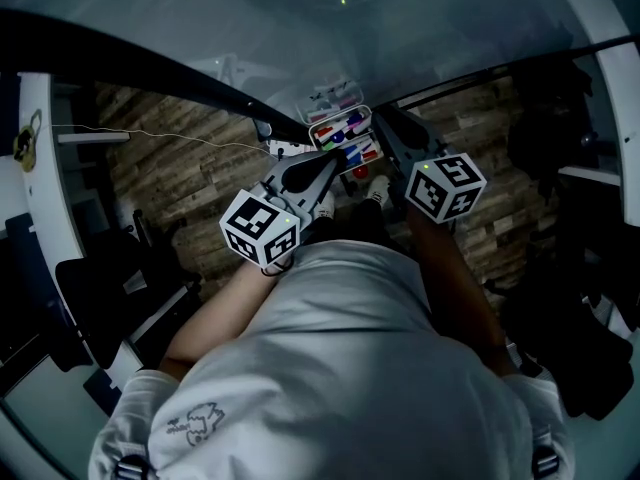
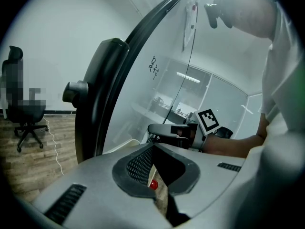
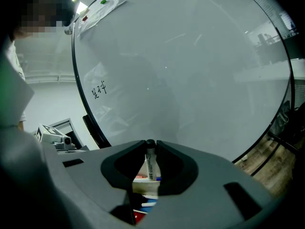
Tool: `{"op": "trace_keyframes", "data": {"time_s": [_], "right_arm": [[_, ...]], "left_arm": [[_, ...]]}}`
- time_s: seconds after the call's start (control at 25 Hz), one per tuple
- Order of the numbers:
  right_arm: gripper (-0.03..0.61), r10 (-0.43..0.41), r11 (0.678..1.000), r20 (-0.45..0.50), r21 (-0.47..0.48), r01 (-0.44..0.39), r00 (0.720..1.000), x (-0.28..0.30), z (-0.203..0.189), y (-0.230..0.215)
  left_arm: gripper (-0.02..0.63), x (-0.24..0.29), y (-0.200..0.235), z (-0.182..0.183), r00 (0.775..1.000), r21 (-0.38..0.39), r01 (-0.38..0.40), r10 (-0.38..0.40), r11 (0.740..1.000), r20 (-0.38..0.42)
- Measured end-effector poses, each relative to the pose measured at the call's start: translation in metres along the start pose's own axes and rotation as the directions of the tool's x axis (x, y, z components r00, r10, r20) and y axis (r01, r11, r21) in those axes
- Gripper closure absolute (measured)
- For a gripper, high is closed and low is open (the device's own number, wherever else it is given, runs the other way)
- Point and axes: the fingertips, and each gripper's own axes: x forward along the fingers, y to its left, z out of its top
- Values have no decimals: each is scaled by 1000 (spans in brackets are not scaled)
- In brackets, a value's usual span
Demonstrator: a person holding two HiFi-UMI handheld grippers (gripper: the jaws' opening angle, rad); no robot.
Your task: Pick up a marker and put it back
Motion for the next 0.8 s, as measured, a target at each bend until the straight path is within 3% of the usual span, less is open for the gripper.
{"op": "trace_keyframes", "data": {"time_s": [0.8], "right_arm": [[499, -33, 998, 56, -56, 36, 998, -16, 28, 6]], "left_arm": [[609, -6, -3, 19, 999, 40, 35, -36, 999, 34]]}}
